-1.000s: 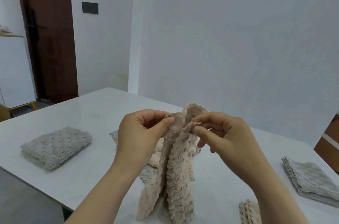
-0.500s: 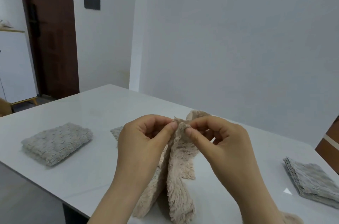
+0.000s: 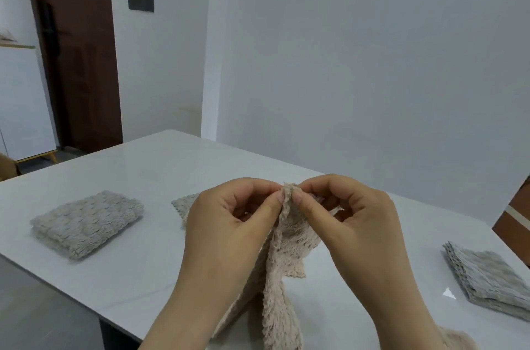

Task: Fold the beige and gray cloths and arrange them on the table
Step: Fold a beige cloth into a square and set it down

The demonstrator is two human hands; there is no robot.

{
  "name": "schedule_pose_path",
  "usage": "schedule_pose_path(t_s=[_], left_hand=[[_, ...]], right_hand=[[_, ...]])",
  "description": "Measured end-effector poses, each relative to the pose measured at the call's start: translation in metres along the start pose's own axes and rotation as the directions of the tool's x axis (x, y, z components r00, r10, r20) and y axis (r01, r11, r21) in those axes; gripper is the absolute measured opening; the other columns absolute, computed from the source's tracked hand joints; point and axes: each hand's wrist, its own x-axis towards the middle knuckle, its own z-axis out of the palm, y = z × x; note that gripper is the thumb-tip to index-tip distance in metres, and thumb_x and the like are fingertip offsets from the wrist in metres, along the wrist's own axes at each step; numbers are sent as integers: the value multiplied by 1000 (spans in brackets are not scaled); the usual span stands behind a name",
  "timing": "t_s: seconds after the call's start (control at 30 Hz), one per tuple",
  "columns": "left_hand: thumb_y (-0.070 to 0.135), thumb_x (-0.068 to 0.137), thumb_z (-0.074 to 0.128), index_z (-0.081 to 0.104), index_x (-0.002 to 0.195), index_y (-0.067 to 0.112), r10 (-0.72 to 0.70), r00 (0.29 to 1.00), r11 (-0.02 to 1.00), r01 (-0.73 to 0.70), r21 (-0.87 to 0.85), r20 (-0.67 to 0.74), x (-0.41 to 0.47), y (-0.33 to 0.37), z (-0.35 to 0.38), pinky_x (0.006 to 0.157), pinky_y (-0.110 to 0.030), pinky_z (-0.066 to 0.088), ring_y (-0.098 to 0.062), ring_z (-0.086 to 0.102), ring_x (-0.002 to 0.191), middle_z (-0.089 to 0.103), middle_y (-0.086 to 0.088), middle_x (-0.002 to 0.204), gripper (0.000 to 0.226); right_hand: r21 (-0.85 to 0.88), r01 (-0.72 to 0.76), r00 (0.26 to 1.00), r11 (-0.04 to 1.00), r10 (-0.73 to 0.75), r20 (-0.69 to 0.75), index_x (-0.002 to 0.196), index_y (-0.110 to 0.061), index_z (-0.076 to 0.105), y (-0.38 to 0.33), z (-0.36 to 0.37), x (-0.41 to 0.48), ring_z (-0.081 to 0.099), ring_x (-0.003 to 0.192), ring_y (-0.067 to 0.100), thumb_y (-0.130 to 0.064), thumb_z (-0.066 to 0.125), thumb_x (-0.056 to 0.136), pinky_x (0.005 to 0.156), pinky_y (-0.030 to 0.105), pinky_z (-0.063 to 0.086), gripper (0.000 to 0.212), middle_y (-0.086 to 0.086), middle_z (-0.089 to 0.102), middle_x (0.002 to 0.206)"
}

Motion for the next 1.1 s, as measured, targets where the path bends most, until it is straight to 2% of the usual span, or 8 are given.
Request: schedule_pose_path(t_s=[0.27, 0.5, 0.6, 0.77, 0.87, 0.97, 1.1], left_hand=[[17, 79, 71, 77, 75, 24, 9, 1000, 1000, -9, 1, 17, -3, 0, 2, 68, -25, 55, -8, 70, 70, 74, 6, 71, 10], [17, 79, 72, 77, 77, 22, 3, 1000, 1000, -2, -28, 29, -6, 2, 2, 75, -31, 58, -11, 72, 77, 75, 5, 76, 7], [18, 79, 72, 76, 75, 22, 13, 1000, 1000, -13, -3, 10, -5, 1, 0, 72, -30, 58, -11, 71, 73, 75, 5, 73, 7], [18, 80, 70, 74, 71, 20, 38, 999, 998, -37, 51, -17, -3, -1, -4, 62, -20, 53, -10, 66, 63, 72, 4, 66, 10], [19, 81, 69, 73, 70, 21, 51, 997, 995, -46, 84, -54, 2, -4, -8, 59, -18, 51, -11, 65, 62, 71, 2, 66, 12], [19, 82, 68, 72, 70, 23, 73, 992, 992, -62, 111, -99, 6, -5, -13, 58, -11, 48, -6, 63, 61, 70, 5, 66, 13], [19, 83, 66, 70, 70, 25, 95, 985, 990, -79, 115, -147, 10, -7, -20, 58, -8, 46, -2, 60, 60, 69, 6, 68, 15]], right_hand=[[2, -5, 1000, 1000, 5, 3, 71, -26, 74, 0, -3, -3, 60, 61, 7, -21, 75, 80, 54, 7, 39, 10, -11, 70, 67], [-22, 5, 1000, 1000, -5, 4, 70, -27, 73, 0, -4, -4, 61, 64, 7, -23, 74, 80, 55, 8, 39, 10, -13, 69, 68], [-23, 7, 1000, 1000, -7, 15, 70, -26, 73, -1, -3, -5, 60, 62, 7, -23, 74, 80, 55, 8, 39, 10, -13, 69, 67], [10, -8, 999, 1000, 8, 35, 70, -26, 73, 0, -5, -5, 56, 55, 4, -20, 76, 79, 53, 8, 40, 12, -14, 67, 62], [-44, -50, 998, 998, 51, 44, 70, -27, 71, 6, -10, -4, 55, 54, 4, -24, 76, 80, 53, 9, 40, 11, -15, 65, 60], [-124, -70, 997, 990, 74, 24, 67, -26, 70, 13, -18, -4, 51, 52, 3, -25, 74, 80, 52, 9, 39, 13, -13, 64, 60], [-235, -79, 997, 969, 81, 0, 66, -29, 70, 18, -27, -3, 52, 52, 5, -30, 73, 79, 53, 9, 40, 13, -15, 65, 69]])
